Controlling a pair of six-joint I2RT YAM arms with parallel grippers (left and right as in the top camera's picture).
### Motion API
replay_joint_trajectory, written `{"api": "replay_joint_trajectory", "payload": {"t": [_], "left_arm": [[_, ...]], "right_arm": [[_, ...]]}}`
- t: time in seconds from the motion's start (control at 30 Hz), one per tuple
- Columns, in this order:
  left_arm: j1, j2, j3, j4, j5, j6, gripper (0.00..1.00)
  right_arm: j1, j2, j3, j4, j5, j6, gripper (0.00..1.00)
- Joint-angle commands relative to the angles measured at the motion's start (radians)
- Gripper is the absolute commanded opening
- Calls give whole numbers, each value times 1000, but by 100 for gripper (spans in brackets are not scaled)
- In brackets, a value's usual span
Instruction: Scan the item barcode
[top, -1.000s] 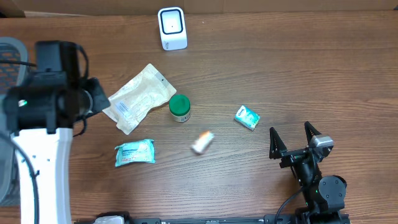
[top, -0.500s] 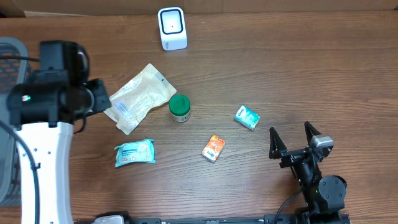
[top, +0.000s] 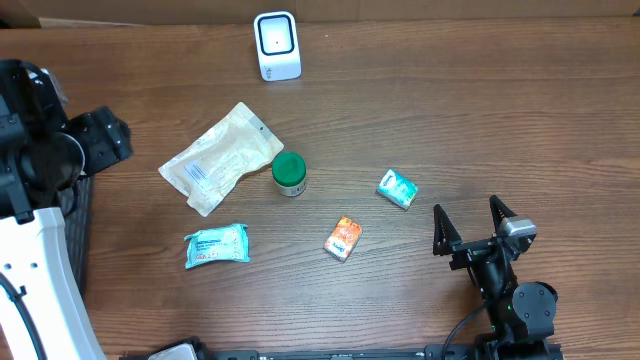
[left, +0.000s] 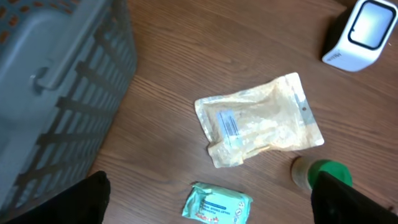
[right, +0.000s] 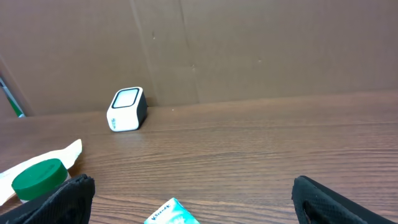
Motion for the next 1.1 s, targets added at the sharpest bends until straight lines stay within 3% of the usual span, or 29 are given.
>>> {"api": "replay_joint_trajectory", "payload": {"t": [0.0,0.07,0.23,0.63,1.07], "left_arm": [[6,19,-7,-21,22,23,91],[9,24,-29,-26,8,3,96],[40,24,-119,25,-19,-26,99],[151,26,-333,217,-17,17,97],[310,31,-354,272,-8,16,97]], "right_arm": [[-2,-10,-10,4,-2,3,100],[-2,-10,-10,4,-2,3,100],[-2,-10,-10,4,-2,3,100],[-2,-10,-10,4,-2,3,100],[-2,-10,-10,4,-2,3,100]]}}
